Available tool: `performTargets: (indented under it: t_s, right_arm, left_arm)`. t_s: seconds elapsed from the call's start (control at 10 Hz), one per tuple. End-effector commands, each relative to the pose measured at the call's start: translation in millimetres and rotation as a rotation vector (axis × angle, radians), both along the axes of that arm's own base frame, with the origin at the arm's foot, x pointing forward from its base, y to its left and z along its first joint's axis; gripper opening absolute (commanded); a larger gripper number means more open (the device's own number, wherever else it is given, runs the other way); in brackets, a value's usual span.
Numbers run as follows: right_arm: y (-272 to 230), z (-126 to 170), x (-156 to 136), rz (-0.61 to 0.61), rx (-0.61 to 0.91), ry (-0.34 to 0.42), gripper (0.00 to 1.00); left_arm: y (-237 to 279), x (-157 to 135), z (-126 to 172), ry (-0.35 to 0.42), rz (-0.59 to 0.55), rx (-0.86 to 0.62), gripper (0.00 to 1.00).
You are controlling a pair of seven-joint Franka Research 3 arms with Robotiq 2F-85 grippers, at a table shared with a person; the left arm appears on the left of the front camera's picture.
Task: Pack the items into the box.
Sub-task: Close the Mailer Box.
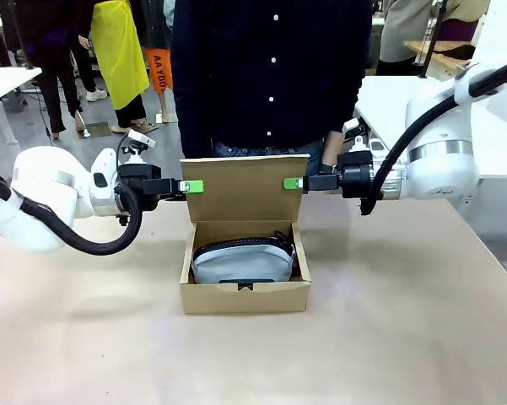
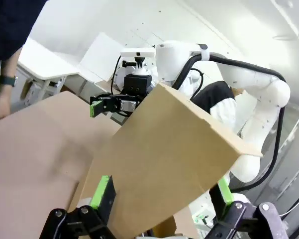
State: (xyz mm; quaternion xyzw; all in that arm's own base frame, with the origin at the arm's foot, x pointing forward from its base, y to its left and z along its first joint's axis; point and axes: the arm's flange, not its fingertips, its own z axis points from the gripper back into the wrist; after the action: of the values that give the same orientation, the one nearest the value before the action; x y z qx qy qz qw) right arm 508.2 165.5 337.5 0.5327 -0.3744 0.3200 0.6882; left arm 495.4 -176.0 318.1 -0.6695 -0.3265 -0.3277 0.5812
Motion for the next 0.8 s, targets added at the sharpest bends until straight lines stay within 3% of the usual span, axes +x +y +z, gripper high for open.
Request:
performTargets:
  t_s: [0.0, 0.2, 0.5, 0.7]
  right_arm:
    - [1, -8, -20, -0.009, 0.027, -0.146, 1.00]
    - [-1, -22, -32, 0.063, 0.036, -0.196, 1.00]
    - [-22, -25, -49, 0.037, 0.062, -0.293, 1.00]
    - [-46, -26, -62, 0.018, 0.053, -0.301, 1.00]
  left_arm:
    - [10, -19, -1, -0.107, 0.003, -0.023, 1.00]
    - [13, -27, -6, -0.160, 0.017, -0.031, 1.00]
    - [20, -47, -16, -0.212, 0.012, -0.005, 1.00]
    - [39, -61, -21, -0.247, 0.043, 0.017, 1.00]
